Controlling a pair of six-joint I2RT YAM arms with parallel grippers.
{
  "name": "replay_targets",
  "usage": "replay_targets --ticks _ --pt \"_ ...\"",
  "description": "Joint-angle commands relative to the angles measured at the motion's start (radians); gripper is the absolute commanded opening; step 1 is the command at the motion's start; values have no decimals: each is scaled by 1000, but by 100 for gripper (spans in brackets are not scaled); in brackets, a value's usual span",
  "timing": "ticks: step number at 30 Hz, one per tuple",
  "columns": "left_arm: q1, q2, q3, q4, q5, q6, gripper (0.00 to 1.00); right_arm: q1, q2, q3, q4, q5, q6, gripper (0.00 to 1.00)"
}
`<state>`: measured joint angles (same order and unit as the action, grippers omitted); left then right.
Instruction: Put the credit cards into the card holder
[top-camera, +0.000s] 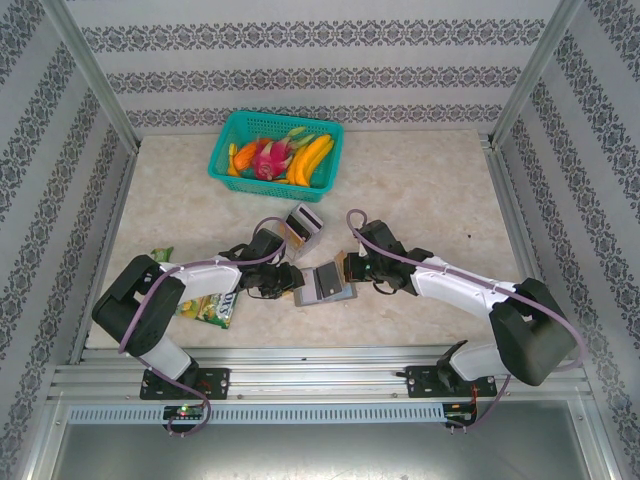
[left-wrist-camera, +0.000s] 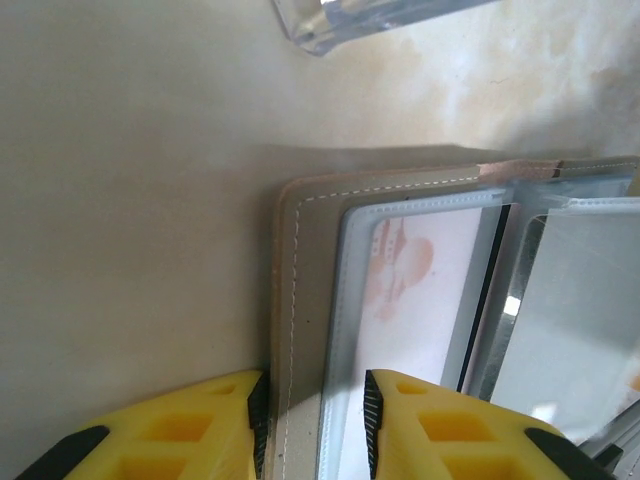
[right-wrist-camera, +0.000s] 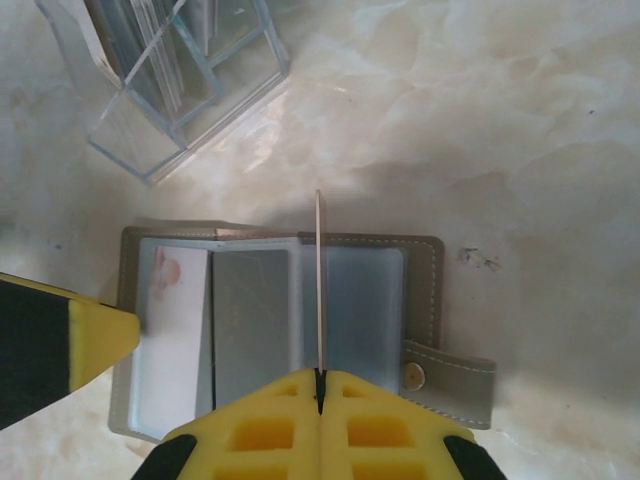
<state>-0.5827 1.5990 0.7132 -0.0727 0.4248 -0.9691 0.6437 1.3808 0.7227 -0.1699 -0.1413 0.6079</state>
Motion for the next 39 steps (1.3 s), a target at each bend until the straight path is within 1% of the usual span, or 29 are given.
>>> replay_targets --ticks 1,4,7,11,14,18,21,23,25,27,29,31,33,35,39 --pt "-29 33 25 34 -6 -5 34 -1 -45 -8 9 -27 35 0" --pt "-29 31 25 35 -9 -7 34 -3 -81 -6 -10 -20 41 0" --pt "-29 18 20 35 -23 -8 33 -1 -93 16 -24 -59 32 0" --pt "-29 -10 13 26 -48 -9 34 7 -71 45 -23 -110 38 0" --pt "-29 -47 2 19 -75 -11 35 29 -27 77 -19 -141 47 0" --pt "-29 -133 -18 -39 -162 -14 38 67 21 113 -18 -135 52 0" --pt "-29 -191 -34 -89 -224 -24 40 76 54 129 -20 -144 58 0" --pt "-29 -218 -41 -101 -246 -25 42 78 61 132 -34 -127 60 0" --pt "-29 -228 -39 -90 -235 -12 42 69 42 113 -37 -92 66 0" --pt "-29 -222 -33 -66 -210 -1 42 42 7 66 6 -91 85 0" --pt "-30 -204 -23 -46 -181 10 42 8 -23 9 76 -134 108 0" --pt "-29 -177 -8 -42 -156 16 41 -19 -32 -21 105 -171 117 0" --pt "-29 -148 2 -39 -141 18 41 -30 -33 -50 134 -187 119 0" --pt "-29 -122 5 -25 -123 16 41 -39 -19 -77 187 -229 128 0" --pt "-31 -95 10 -9 -102 9 40 -41 9 -111 260 -256 157 0"
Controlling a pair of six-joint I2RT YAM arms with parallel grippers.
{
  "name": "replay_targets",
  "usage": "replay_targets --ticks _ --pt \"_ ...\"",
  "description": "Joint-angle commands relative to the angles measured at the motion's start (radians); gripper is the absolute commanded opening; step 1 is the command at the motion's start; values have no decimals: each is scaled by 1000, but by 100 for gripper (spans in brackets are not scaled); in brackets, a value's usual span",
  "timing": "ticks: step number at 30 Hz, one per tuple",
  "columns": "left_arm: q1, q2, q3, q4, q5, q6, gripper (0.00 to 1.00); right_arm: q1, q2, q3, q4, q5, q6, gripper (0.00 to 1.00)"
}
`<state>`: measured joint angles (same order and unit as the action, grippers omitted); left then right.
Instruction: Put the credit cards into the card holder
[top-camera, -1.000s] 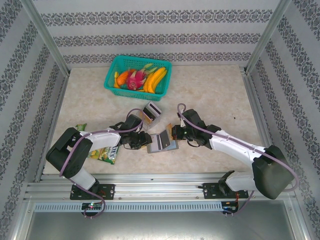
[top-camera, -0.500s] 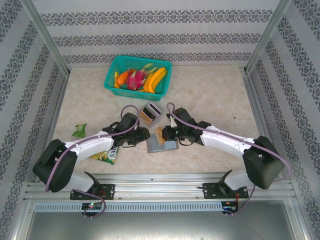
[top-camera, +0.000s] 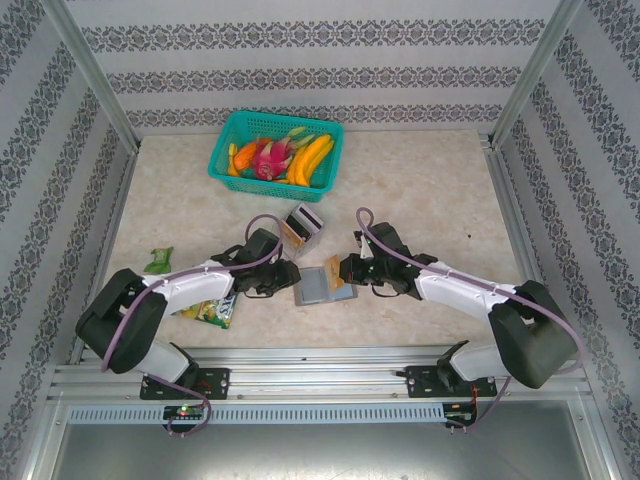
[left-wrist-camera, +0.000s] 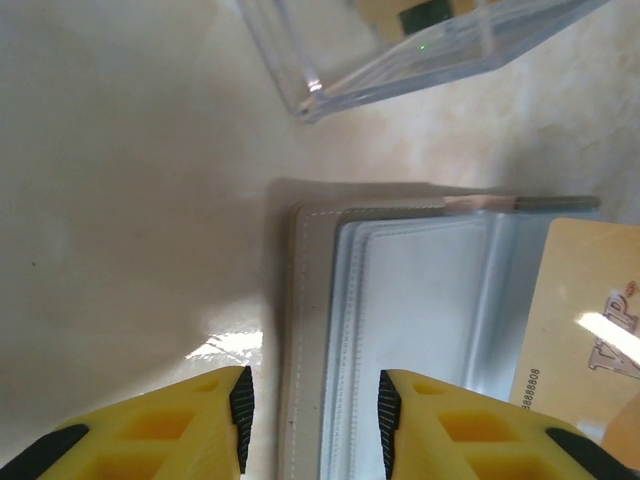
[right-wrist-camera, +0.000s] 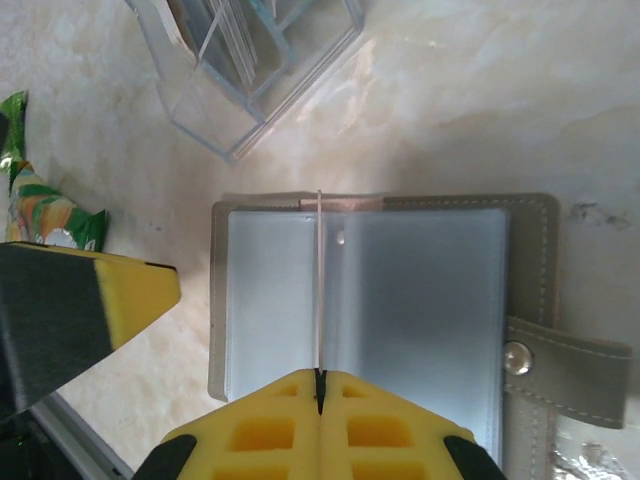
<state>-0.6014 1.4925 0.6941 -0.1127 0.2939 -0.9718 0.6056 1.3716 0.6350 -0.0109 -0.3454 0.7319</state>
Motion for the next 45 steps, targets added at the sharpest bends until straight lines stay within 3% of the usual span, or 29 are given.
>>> replay_targets --ticks 1,12,20,45 --pt "-12 17 30 29 30 12 40 -3 21 -34 115 -44 38 0" --pt "-15 72 57 33 57 12 40 1 82 -78 193 -68 46 0" --pt "-23 104 59 33 58 10 34 20 136 -92 245 -55 65 0" --pt "-28 122 47 5 26 2 24 11 107 -168 384 -130 138 0"
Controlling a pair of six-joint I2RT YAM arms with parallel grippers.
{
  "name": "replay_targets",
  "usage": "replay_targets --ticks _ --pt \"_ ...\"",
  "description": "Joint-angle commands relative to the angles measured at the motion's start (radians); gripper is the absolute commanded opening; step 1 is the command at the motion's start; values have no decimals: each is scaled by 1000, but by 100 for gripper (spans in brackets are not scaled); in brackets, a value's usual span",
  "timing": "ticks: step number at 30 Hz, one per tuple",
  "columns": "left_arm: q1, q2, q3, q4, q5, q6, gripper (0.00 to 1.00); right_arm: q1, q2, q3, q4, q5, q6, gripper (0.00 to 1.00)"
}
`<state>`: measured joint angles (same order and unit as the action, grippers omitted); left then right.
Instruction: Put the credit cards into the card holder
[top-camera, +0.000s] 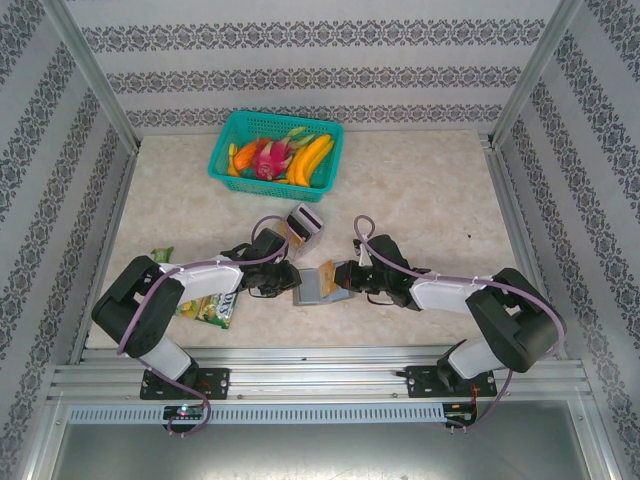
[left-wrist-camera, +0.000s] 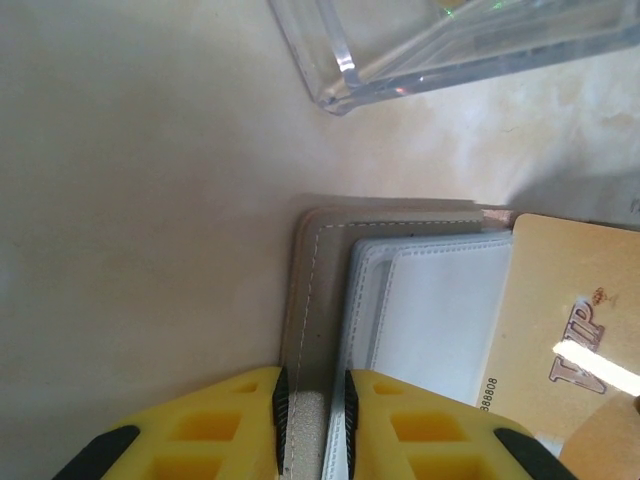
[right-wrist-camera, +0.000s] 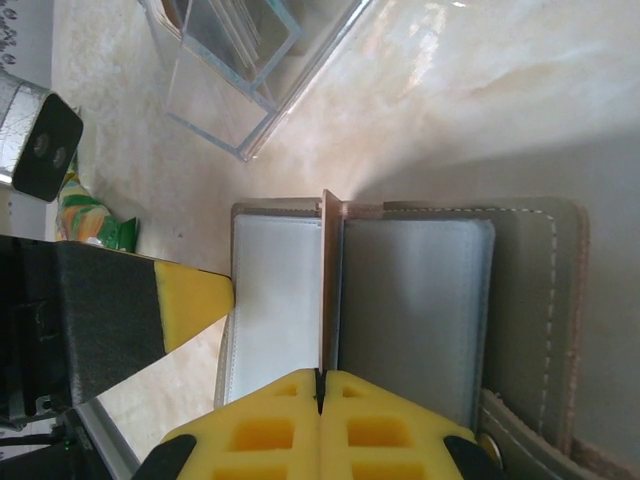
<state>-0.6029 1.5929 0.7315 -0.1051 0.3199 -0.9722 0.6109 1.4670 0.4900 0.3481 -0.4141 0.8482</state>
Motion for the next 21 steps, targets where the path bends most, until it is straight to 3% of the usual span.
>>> replay_targets --ticks 1,13,21 --pt "-26 22 10 -1 1 2 24 6 16 -29 45 -59 33 0" --pt "-26 21 7 -6 -6 1 24 -3 -23 -66 47 -51 38 0" --pt "-25 18 9 -10 -6 1 24 7 -29 -88 8 57 49 0"
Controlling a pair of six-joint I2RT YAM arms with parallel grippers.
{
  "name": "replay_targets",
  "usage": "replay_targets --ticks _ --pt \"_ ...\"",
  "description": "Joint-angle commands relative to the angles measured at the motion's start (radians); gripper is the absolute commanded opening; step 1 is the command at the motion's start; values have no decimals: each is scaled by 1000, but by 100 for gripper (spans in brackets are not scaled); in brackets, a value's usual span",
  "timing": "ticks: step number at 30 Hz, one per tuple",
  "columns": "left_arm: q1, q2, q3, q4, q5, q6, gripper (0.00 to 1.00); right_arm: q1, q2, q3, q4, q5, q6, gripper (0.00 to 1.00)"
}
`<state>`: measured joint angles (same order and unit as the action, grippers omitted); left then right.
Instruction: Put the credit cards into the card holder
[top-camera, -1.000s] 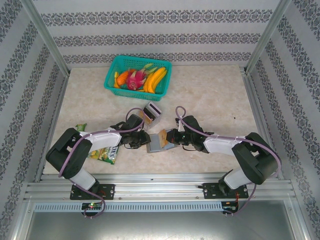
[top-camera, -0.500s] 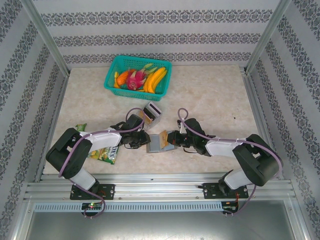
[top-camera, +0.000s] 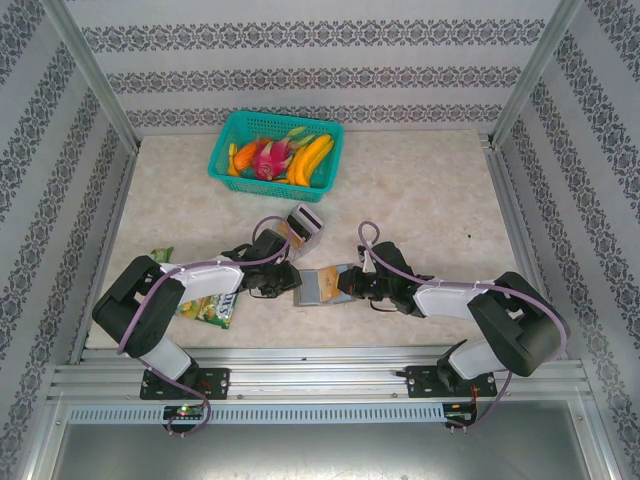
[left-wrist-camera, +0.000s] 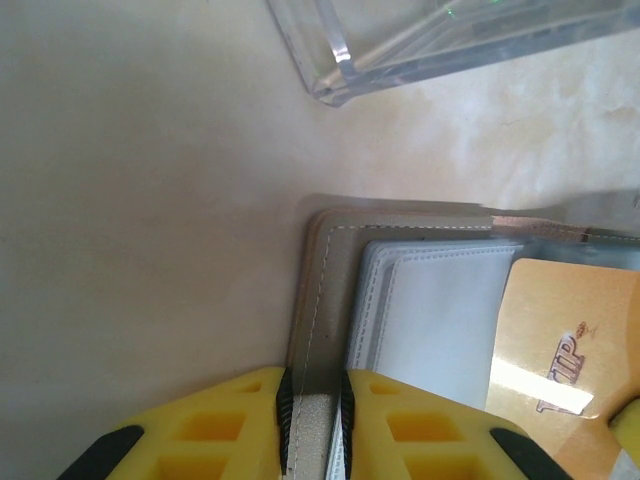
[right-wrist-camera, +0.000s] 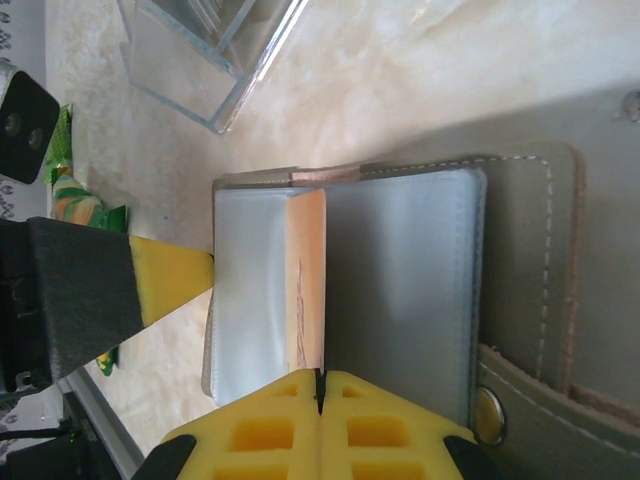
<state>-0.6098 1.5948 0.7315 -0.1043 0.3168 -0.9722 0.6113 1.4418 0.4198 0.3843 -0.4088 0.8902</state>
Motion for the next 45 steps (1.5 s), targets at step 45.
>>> replay_targets --ticks 45 --pt "-20 12 6 -12 -4 3 23 69 -65 54 -221 139 21 0"
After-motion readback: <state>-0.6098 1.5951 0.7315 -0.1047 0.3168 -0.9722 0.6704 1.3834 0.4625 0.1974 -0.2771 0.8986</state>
